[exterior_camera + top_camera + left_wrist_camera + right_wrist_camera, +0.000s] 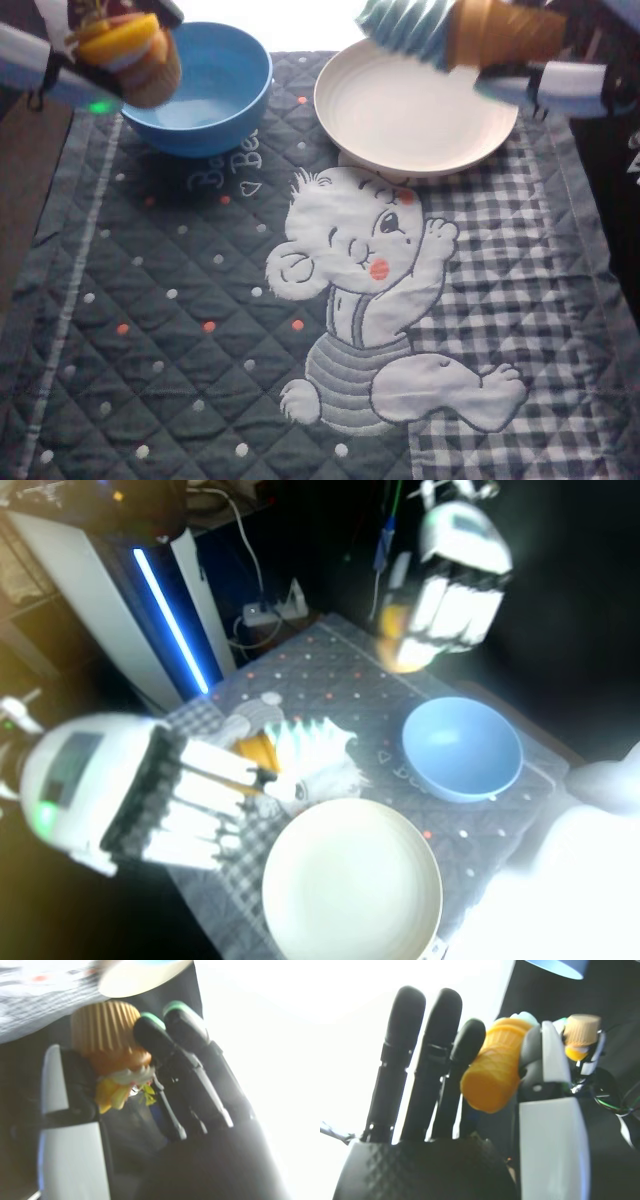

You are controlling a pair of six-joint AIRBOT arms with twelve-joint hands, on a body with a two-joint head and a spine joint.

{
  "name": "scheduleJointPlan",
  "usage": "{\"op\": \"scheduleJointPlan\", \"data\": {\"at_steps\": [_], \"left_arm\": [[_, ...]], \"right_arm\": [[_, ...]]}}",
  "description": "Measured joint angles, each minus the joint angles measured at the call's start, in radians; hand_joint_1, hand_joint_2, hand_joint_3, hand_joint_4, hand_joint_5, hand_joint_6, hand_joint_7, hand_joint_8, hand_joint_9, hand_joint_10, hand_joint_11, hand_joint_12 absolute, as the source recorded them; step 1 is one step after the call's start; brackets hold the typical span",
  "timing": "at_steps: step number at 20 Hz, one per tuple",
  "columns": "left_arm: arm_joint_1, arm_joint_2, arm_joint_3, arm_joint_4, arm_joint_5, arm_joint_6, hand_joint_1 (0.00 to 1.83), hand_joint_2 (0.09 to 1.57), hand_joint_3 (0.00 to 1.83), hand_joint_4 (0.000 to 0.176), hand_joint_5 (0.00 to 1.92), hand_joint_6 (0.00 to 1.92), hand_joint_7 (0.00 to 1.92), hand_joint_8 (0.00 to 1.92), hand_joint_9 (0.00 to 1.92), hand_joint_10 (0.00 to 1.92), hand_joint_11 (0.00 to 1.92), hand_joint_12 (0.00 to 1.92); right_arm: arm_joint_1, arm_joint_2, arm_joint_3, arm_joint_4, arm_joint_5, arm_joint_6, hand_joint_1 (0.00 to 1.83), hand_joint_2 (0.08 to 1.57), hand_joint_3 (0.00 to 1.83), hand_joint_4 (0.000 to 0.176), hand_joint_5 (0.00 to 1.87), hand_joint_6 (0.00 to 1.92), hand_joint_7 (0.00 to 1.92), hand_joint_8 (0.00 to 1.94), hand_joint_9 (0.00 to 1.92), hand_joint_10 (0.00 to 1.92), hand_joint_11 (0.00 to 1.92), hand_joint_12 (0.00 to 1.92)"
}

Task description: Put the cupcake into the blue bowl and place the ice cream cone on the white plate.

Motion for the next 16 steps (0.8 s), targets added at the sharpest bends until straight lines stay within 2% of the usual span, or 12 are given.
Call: {"op": "scheduleJointPlan", "data": {"at_steps": [3, 4, 5, 6, 7, 9, 11, 12, 13, 14, 15, 16], "left_arm": [[-0.025, -0.072, 0.074, 0.001, 0.068, 0.011, 1.41, 1.0, 0.0, 0.0, 1.14, 0.5, 1.33, 0.3, 1.2, 0.9, 0.98, 1.02], [-0.035, -0.096, 0.101, -0.002, 0.094, 0.012, 1.32, 0.98, 0.0, 0.0, 1.28, 0.3, 1.41, 0.32, 1.24, 0.7, 1.01, 1.26], [-0.04, -0.11, 0.118, -0.016, 0.105, 0.011, 1.31, 0.99, 0.0, 0.0, 1.32, 0.19, 1.37, 0.48, 1.31, 0.67, 1.06, 1.33], [-0.04, -0.125, 0.139, -0.028, 0.108, 0.011, 1.39, 0.99, 0.0, 0.0, 1.28, 0.23, 1.4, 0.22, 1.24, 0.85, 0.99, 1.24], [-0.04, -0.15, 0.168, -0.035, 0.121, 0.011, 1.32, 0.98, 0.0, 0.0, 1.31, 0.25, 1.43, 0.27, 1.28, 0.63, 1.05, 1.25], [-0.04, -0.214, 0.245, -0.06, 0.174, 0.023, 1.29, 1.01, 0.0, 0.0, 1.19, 0.49, 1.34, 0.49, 1.39, 0.27, 1.09, 1.09], [-0.04, -0.28, 0.345, -0.103, 0.255, 0.035, 1.29, 1.02, 0.0, 0.0, 1.14, 0.56, 1.28, 0.62, 1.41, 0.12, 1.1, 0.96], [-0.04, -0.303, 0.375, -0.114, 0.284, 0.037, 1.29, 1.03, 0.0, 0.0, 1.14, 0.54, 1.24, 0.7, 1.42, 0.11, 1.04, 1.07], [-0.04, -0.336, 0.418, -0.134, 0.316, 0.036, 1.29, 1.04, 0.0, 0.0, 1.12, 0.57, 1.23, 0.74, 1.42, 0.1, 1.02, 1.11], [-0.04, -0.362, 0.449, -0.145, 0.339, 0.037, 1.29, 1.05, 0.0, 0.0, 1.14, 0.46, 1.15, 0.92, 1.5, 0.16, 1.08, 1.29], [-0.04, -0.394, 0.482, -0.159, 0.364, 0.037, 1.29, 1.05, 0.01, 0.0, 1.14, 0.44, 1.13, 0.97, 1.43, 0.3, 1.04, 1.32], [-0.039, -0.419, 0.509, -0.174, 0.376, 0.037, 1.29, 1.05, 0.0, 0.0, 1.14, 0.47, 1.14, 0.95, 1.36, 0.31, 1.0, 1.27]], "right_arm": [[0.011, -0.014, 0.047, 0.069, -0.006, -0.004, 1.27, 1.1, 0.0, 0.0, 0.88, 0.97, 1.15, 0.88, 1.48, 0.07, 1.14, 1.0], [0.052, -0.029, 0.068, 0.086, -0.045, -0.016, 1.28, 1.08, 0.0, 0.0, 0.94, 0.88, 1.2, 0.8, 1.52, 0.08, 1.17, 1.0], [0.094, -0.047, 0.086, 0.089, -0.074, -0.042, 1.28, 1.08, 0.0, 0.0, 0.93, 0.87, 1.2, 0.8, 1.52, 0.07, 1.19, 0.97], [0.128, -0.066, 0.109, 0.079, -0.095, -0.042, 1.28, 1.09, 0.0, 0.0, 0.92, 0.89, 1.18, 0.83, 1.52, 0.06, 1.21, 0.94], [0.159, -0.089, 0.137, 0.06, -0.123, -0.042, 1.28, 1.09, 0.0, 0.0, 0.89, 0.92, 1.17, 0.85, 1.53, 0.06, 1.21, 0.93], [0.18, -0.137, 0.184, 0.042, -0.174, -0.04, 1.28, 1.09, 0.0, 0.0, 0.91, 0.93, 1.19, 0.8, 1.52, 0.04, 1.19, 0.96], [0.189, -0.195, 0.241, 0.035, -0.277, -0.04, 1.28, 1.08, 0.0, 0.0, 0.93, 0.91, 1.21, 0.76, 1.55, 0.04, 1.22, 0.99], [0.194, -0.214, 0.264, 0.035, -0.307, -0.04, 1.28, 1.08, 0.0, 0.0, 0.92, 0.92, 1.2, 0.77, 1.54, 0.04, 1.21, 0.96], [0.205, -0.233, 0.294, 0.039, -0.344, -0.041, 1.28, 1.09, 0.0, 0.0, 0.9, 0.93, 1.19, 0.81, 1.54, 0.03, 1.21, 0.94], [0.213, -0.247, 0.319, 0.04, -0.36, -0.041, 1.28, 1.09, 0.0, 0.0, 0.91, 0.92, 1.18, 0.82, 1.54, 0.03, 1.23, 0.94], [0.219, -0.262, 0.343, 0.043, -0.365, -0.042, 1.28, 1.09, 0.0, 0.0, 0.92, 0.92, 1.19, 0.8, 1.54, 0.03, 1.23, 0.94], [0.219, -0.271, 0.356, 0.047, -0.369, -0.041, 1.27, 1.09, 0.0, 0.0, 0.9, 0.94, 1.18, 0.82, 1.55, 0.03, 1.23, 0.94]]}}
